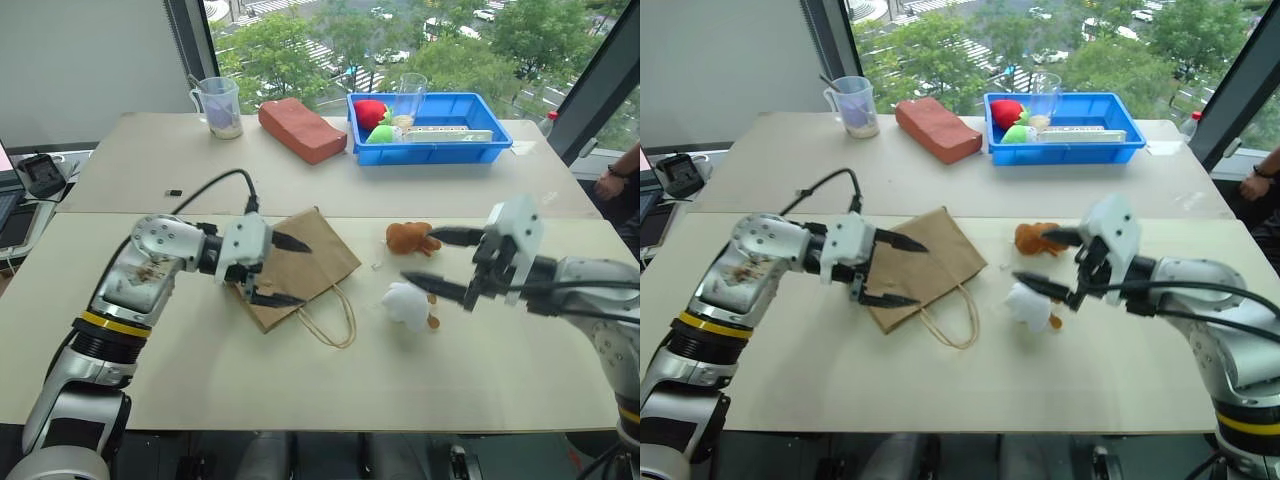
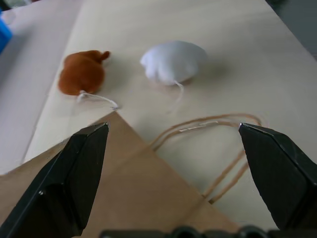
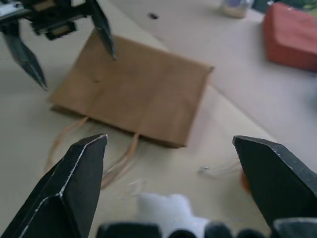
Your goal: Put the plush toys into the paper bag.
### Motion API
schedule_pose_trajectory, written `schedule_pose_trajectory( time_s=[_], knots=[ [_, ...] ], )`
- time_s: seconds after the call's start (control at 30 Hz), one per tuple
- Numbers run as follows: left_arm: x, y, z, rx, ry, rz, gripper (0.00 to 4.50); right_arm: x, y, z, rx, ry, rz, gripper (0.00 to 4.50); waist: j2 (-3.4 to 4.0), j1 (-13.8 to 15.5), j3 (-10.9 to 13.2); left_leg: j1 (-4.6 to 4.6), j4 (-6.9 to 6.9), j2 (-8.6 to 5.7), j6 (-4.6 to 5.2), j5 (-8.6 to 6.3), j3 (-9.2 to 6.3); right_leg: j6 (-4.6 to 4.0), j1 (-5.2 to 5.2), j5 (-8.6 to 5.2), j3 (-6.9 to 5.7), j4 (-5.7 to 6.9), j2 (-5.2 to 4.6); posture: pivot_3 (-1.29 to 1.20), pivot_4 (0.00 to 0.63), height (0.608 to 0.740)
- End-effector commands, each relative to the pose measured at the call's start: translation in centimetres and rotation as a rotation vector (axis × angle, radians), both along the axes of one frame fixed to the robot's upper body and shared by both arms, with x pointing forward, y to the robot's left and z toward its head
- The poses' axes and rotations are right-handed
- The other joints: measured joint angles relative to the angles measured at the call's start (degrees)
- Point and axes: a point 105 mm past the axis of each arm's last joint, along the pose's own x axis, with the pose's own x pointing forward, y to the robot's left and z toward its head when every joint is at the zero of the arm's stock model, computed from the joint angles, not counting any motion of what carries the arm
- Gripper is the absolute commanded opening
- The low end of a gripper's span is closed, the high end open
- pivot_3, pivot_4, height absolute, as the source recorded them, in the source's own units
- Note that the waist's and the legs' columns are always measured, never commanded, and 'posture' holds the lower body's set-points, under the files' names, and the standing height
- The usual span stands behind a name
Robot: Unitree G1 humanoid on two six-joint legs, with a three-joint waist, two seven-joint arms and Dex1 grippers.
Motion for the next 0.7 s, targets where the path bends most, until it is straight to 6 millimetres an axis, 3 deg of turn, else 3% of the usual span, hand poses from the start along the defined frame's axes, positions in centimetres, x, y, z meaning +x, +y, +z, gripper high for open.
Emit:
schedule_pose_trajectory(
  time_s=[0.03,0.33,0.7],
  knots=[
    [-0.5,-1.1,-1.2,0.055,-0.043,-0.113,4.46,-1.5,1.3,0.6,0.001,-0.016,0.054,4.5,0.0,0.2,0.0,-0.03,0.06,0.0,0.01,-0.01,0.0,0.0,0.01,0.0,0.0,-0.01,0.0,0.0,0.15,0.74],
    [0.7,-2.9,-3.2,0.059,-0.111,-0.149,4.46,-2.5,2.5,0.1,0.01,-0.018,0.027,4.5,-0.01,0.7,0.0,-0.03,0.08,-0.01,0.03,-0.02,-0.02,0.0,0.02,0.01,-0.02,0.0,0.0,0.0,0.15,0.74],
    [1.8,-3.7,-4.5,0.06,-0.134,-0.134,4.46,-2.0,2.6,0.6,0.01,-0.032,-0.001,4.5,-0.02,0.9,0.0,-0.04,0.11,-0.02,0.04,-0.02,-0.04,0.01,0.04,0.01,-0.05,-0.01,0.0,0.0,0.15,0.74]
  ],
)
